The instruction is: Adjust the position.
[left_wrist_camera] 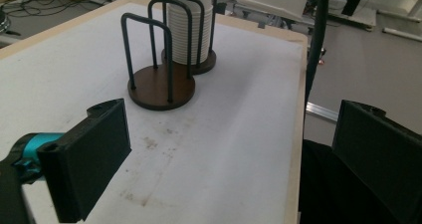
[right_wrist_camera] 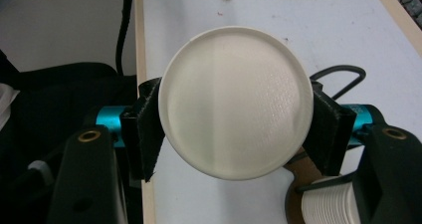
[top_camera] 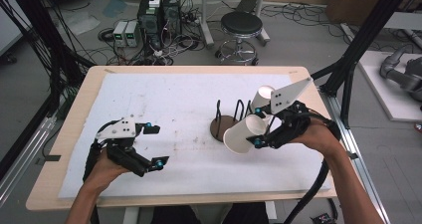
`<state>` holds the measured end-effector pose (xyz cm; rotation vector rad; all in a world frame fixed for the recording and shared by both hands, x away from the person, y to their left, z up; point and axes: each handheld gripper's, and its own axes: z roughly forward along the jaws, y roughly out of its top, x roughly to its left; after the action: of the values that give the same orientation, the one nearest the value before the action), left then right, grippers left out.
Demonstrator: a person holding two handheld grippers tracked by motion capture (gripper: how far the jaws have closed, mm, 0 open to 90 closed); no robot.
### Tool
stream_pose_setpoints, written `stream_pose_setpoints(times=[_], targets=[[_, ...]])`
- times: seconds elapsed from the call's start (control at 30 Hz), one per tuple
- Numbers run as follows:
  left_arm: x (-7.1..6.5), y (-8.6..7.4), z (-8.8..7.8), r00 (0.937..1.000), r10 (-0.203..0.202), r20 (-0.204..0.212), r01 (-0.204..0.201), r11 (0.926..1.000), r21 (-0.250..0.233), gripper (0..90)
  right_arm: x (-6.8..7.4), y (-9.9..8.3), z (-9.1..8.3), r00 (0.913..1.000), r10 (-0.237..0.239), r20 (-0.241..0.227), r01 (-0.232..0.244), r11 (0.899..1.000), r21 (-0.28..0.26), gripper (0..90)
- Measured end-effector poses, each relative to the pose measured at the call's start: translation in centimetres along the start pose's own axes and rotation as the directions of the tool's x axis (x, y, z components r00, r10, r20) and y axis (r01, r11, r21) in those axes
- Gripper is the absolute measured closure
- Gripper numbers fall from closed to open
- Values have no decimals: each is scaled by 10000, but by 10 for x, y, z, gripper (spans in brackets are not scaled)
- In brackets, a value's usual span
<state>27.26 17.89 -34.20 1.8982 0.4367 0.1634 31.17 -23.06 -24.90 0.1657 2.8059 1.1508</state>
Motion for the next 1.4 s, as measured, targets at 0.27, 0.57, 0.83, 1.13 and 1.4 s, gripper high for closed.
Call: stream_pose_setpoints(times=[0.27, 0.57, 0.83, 1.13, 1.4], targets=[[-2, 5, 17, 9989, 45, 466, -46, 10000, 26, 17, 1, 4, 8, 9998, -97, -167, 92, 9996, -269, 345], [-7, 12, 40, 9949, 174, 989, -155, 9997, -200, 17, 4, 7, 18, 9993, -107, -346, 83, 9976, -686, 345], [-12, 16, 60, 9897, 246, 1408, -186, 9989, -441, 17, 5, 5, 28, 9986, -39, -524, -13, 9951, -993, 345], [-14, 12, 74, 9841, 276, 1755, -151, 9973, -718, 17, 6, 5, 37, 9974, 12, -723, -102, 9922, -1245, 345], [-16, 9, 83, 9789, 277, 2023, -86, 9954, -951, 17, 7, 4, 49, 9951, 3, -986, -170, 9855, -1687, 345]])
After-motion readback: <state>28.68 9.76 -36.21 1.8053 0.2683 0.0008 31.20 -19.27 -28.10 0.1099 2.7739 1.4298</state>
